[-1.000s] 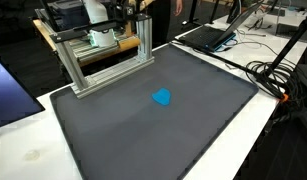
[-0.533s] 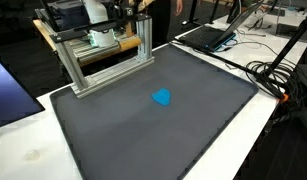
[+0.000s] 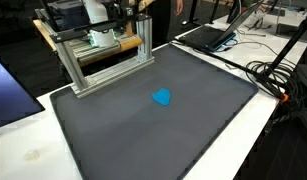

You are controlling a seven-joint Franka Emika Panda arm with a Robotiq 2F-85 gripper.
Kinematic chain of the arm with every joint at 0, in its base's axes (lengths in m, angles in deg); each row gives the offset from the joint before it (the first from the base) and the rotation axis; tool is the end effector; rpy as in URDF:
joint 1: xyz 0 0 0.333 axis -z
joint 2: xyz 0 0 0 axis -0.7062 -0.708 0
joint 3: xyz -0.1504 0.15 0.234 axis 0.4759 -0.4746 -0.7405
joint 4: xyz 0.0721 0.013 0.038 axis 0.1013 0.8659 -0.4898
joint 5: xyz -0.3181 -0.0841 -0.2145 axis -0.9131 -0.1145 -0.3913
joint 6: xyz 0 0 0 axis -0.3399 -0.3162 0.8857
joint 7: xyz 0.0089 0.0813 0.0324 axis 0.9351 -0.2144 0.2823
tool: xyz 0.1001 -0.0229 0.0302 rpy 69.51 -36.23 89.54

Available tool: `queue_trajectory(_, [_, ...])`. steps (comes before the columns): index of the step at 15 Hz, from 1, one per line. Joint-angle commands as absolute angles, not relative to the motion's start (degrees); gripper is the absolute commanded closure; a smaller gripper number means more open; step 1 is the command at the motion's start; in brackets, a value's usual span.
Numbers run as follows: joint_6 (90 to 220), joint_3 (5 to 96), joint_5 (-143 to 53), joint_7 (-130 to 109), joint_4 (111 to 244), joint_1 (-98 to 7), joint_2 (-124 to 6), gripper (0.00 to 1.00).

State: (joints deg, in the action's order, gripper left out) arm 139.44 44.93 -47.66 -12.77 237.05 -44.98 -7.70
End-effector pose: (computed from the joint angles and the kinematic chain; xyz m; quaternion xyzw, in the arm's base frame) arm 0.3584 0.0070 0.4304 0.9984 0.0140 0.0167 0.0513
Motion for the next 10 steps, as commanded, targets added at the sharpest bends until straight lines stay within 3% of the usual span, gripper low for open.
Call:
queue_trajectory(1, [139.55, 44.57, -47.85, -11.46, 237.48, -44.51, -4.7, 0.0])
queue_trajectory(10, [139.77, 44.03, -47.14, -10.0, 234.28, -44.82, -4.68, 0.0])
